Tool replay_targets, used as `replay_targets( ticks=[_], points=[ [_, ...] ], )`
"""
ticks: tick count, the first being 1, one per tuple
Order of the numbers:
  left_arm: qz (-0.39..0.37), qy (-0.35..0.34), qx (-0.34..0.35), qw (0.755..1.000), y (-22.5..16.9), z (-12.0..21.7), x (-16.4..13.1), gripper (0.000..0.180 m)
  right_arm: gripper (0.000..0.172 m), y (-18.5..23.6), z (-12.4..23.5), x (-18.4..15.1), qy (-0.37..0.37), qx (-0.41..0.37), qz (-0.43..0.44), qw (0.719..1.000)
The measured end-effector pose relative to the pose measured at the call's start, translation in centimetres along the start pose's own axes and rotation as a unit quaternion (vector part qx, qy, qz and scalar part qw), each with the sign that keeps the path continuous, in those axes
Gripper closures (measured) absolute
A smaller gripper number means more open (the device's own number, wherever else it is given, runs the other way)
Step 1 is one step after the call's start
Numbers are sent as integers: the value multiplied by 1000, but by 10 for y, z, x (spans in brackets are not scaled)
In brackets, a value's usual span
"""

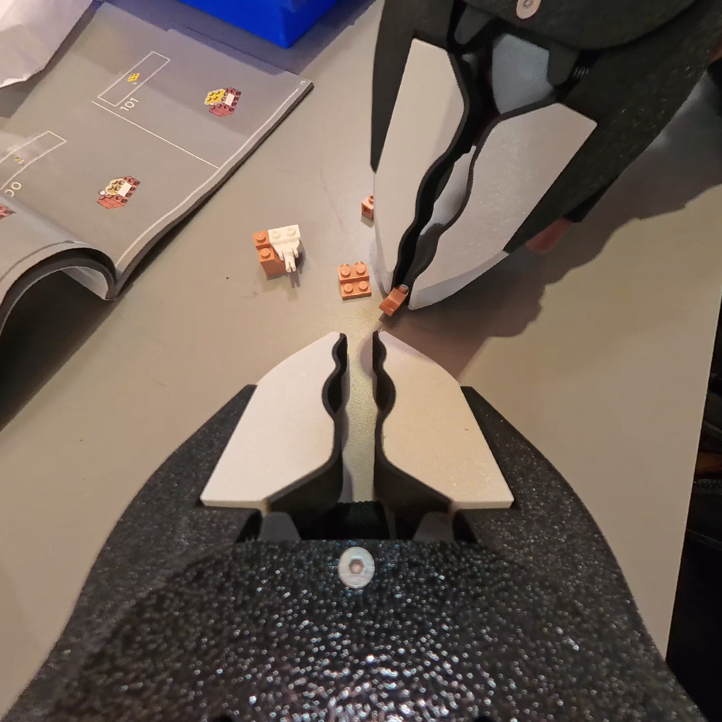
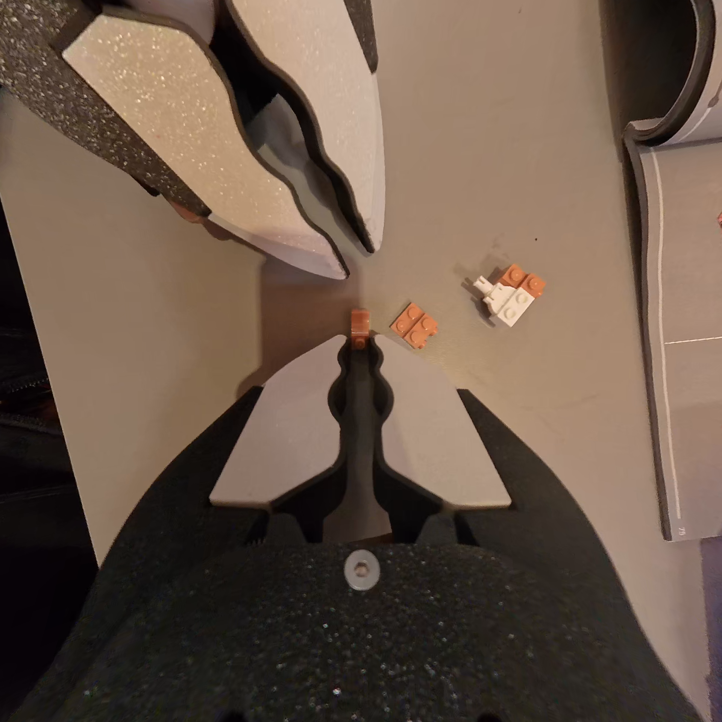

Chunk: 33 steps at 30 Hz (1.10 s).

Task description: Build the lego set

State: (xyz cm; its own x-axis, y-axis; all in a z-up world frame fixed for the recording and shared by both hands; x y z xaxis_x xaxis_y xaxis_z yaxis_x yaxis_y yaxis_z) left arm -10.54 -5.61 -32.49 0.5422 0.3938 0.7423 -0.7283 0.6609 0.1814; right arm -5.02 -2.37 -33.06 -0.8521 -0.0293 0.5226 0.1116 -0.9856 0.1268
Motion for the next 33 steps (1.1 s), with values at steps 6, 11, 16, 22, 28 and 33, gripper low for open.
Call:
replay_targets(
  ticks=[6, 11, 16, 22, 28, 33],
  points=[
    [0, 0, -1, 1000, 0, 0, 0, 169, 164, -1, 0, 0, -15, -5, -24, 1000],
    [-1, 2, 1, 1000, 0, -1, 0, 169, 164, -2, 0, 0, -19, -9, -40, 999],
    [-2, 2, 1, 1000, 0, -1, 0, 169, 164, -1, 0, 0, -18, -15, -38, 999],
    [-3, 2, 2, 1000, 0, -1, 0, 169, 159, -2, 4, 2, -38, -9, -45, 998],
    [-3, 1, 2, 1000, 0, 0, 0, 169, 154, -3, 14, -6, -49, -3, -43, 998],
    [-2, 2, 0, 1000, 0, -1, 0, 169, 153, 0, 16, -14, -46, 10, -30, 998]
  ],
)
Point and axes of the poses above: each gripper's, where its closed fingertips meet, z back along the fingers, x out of its top, y = z × x across the jaws, the point moved 3 cm from there along z, back along the fingers, and after that the axes turned 12 degrees about -z, right-handed, at the moved point
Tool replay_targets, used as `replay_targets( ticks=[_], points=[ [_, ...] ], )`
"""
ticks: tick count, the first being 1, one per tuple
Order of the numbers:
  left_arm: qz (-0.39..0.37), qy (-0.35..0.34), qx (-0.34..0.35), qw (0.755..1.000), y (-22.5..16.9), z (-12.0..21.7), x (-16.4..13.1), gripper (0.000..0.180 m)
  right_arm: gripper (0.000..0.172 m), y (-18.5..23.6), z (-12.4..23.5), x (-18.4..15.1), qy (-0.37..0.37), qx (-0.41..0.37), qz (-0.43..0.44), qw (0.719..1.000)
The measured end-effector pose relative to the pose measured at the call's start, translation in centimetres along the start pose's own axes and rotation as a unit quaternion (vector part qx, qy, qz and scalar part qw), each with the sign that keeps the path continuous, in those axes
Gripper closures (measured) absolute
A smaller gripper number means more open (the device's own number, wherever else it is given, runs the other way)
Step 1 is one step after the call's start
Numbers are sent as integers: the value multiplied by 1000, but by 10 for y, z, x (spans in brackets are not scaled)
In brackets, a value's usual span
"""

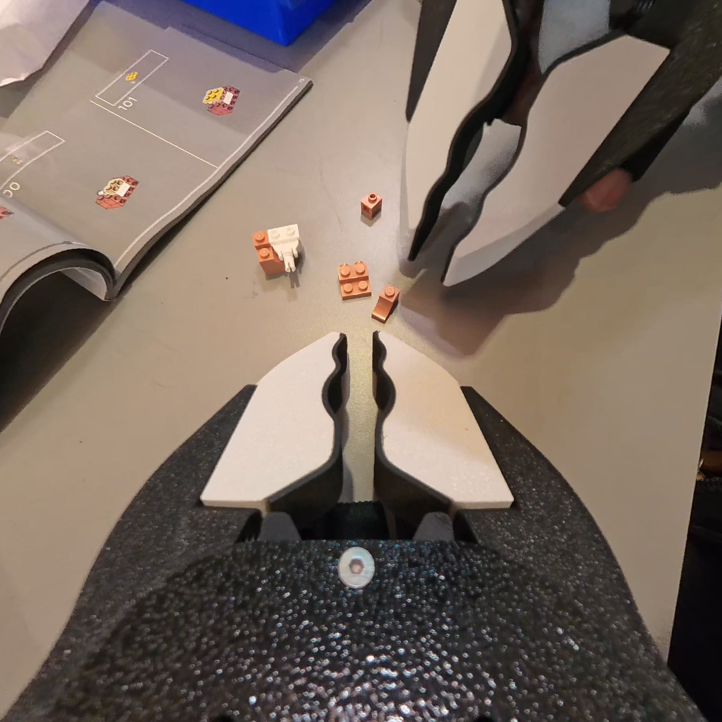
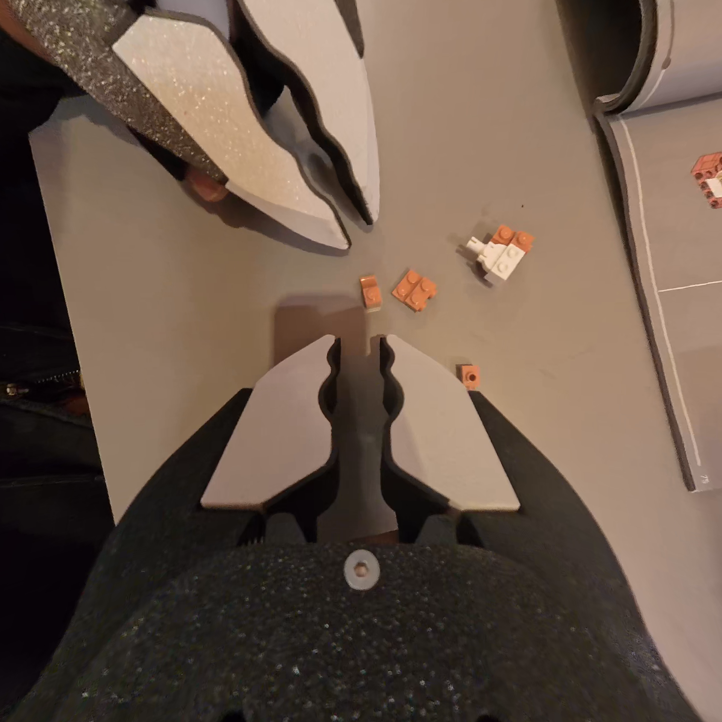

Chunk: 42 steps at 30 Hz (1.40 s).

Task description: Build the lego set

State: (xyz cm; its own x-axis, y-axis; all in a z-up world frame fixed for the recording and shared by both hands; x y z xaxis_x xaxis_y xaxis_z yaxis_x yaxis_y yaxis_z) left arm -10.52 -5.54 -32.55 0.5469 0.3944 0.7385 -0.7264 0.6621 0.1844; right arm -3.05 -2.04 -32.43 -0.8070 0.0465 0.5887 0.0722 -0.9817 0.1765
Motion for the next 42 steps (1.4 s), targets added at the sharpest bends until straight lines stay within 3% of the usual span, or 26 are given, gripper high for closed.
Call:
replay_targets(
  ticks=[26, 32, 37, 42],
  points=[
    [-26, 0, -23, 999, -9, 0, 1, 170, 153, 7, -19, 11, -6, 6, 42, 999],
    [-17, 17, -30, 999, -11, -1, -2, 170, 153, 24, -19, 12, -11, 39, 66, 997],
    [10, 8, -37, 999, -16, 1, 0, 169, 150, 10, -18, 15, -23, 6, 59, 998],
    [24, 21, -19, 999, -17, -1, 0, 169, 148, 17, -24, 14, -18, 23, 72, 997]
  ],
)
Point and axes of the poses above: each gripper's, where its closed fingertips meet, z back along the fingers, x out of its top, y = z × x across the jaws, the point moved 3 cm from there along z, back along the fingers, and after that the axes turned 12 degrees about -z, right-handed, at the moved point
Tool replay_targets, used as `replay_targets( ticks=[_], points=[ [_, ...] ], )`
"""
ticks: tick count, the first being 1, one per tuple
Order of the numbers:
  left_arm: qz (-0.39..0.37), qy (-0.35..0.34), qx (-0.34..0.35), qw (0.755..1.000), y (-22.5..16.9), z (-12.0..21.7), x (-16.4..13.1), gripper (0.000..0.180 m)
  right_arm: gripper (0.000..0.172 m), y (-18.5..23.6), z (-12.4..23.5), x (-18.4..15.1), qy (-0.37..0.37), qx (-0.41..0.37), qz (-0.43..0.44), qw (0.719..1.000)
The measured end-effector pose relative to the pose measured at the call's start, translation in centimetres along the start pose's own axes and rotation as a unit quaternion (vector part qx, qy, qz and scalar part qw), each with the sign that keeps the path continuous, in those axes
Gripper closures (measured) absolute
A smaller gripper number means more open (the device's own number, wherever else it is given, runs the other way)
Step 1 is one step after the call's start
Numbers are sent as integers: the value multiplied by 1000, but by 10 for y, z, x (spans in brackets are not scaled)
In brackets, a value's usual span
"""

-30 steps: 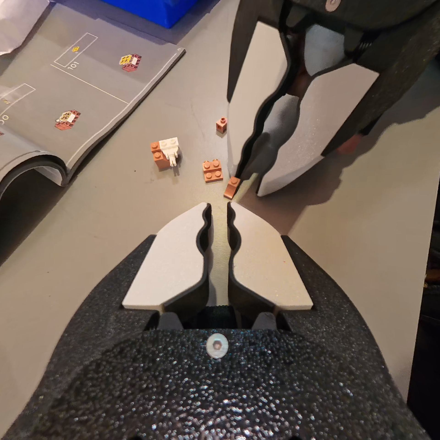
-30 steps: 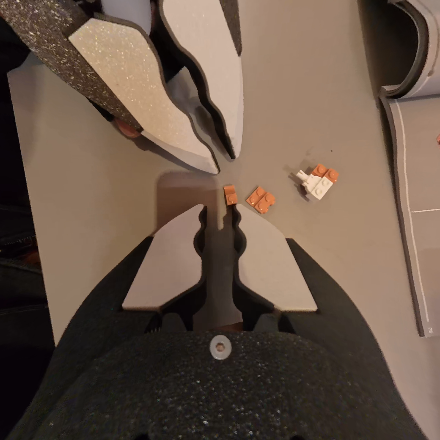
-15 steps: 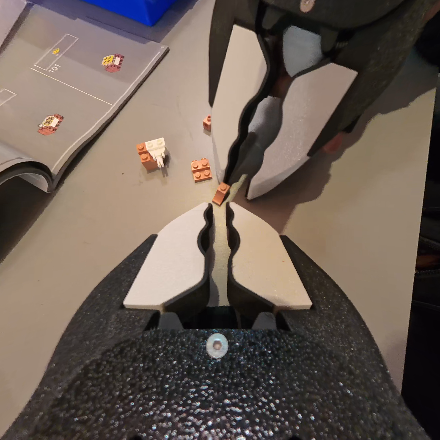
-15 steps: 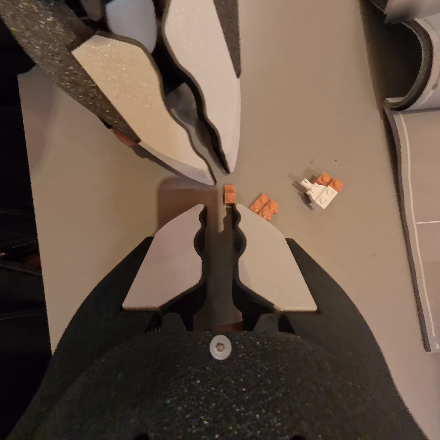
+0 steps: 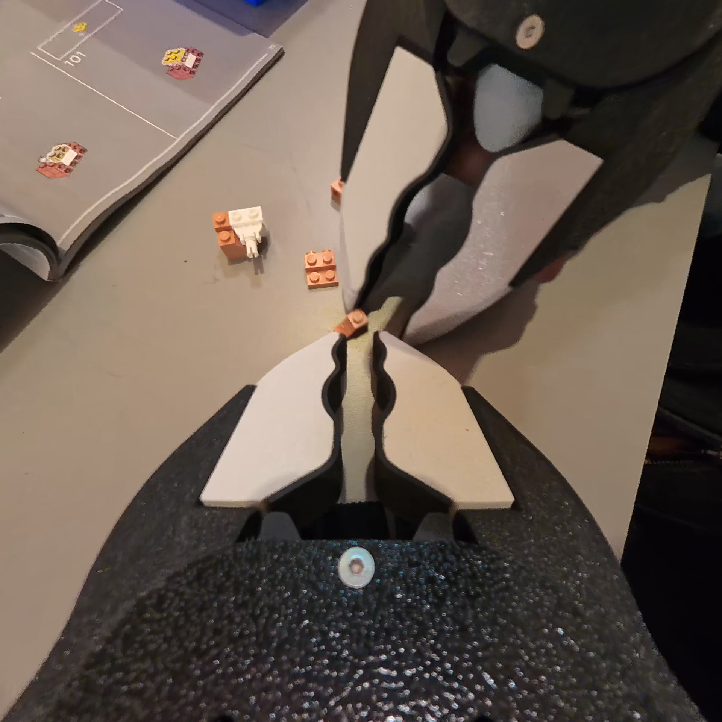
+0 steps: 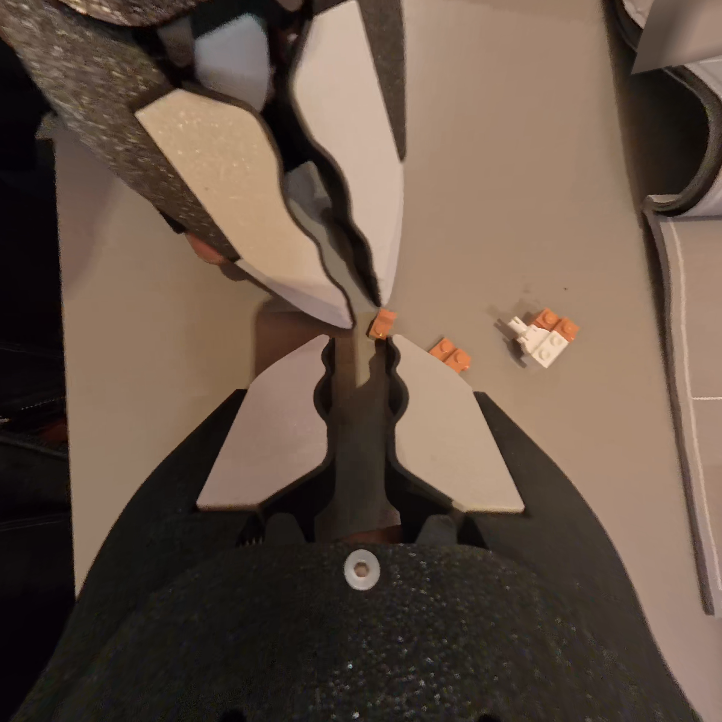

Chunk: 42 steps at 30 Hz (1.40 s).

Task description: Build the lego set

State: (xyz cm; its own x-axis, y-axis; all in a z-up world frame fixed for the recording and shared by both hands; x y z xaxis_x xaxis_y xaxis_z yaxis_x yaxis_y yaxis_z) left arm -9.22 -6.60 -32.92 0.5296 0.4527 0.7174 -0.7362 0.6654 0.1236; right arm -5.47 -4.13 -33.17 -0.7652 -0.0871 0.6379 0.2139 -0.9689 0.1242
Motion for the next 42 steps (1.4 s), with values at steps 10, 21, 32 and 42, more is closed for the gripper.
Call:
replay_targets(
  ticks=[10, 21, 32, 42],
  points=[
    [-35, 21, -3, 999, 0, -3, -2, 157, 146, -8, 13, -1, -7, -8, 46, 999],
    [-58, 21, -21, 998, 3, -9, 2, 163, 141, -47, 13, 4, 17, -7, 174, 985],
    [-61, 7, -34, 998, 7, -10, 4, 165, 138, -51, 8, 4, 3, 56, 180, 982],
    [-46, -13, -50, 998, 12, -7, 5, 166, 153, -47, 5, 3, 2, 86, 146, 986]
  ],
)
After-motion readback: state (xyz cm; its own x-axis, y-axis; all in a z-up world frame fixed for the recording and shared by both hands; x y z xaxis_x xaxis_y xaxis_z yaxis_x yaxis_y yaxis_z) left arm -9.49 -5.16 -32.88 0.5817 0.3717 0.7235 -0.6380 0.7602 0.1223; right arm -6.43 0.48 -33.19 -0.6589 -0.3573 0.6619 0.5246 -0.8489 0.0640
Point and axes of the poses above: each gripper's, where its closed fingertips meet, z back along the fingers, x out of its top, y = z × x across the jaws, the point moved 3 cm from there along z, back along the fingers, and after that the axes turned 12 degrees about -z, right-handed, at the moved point
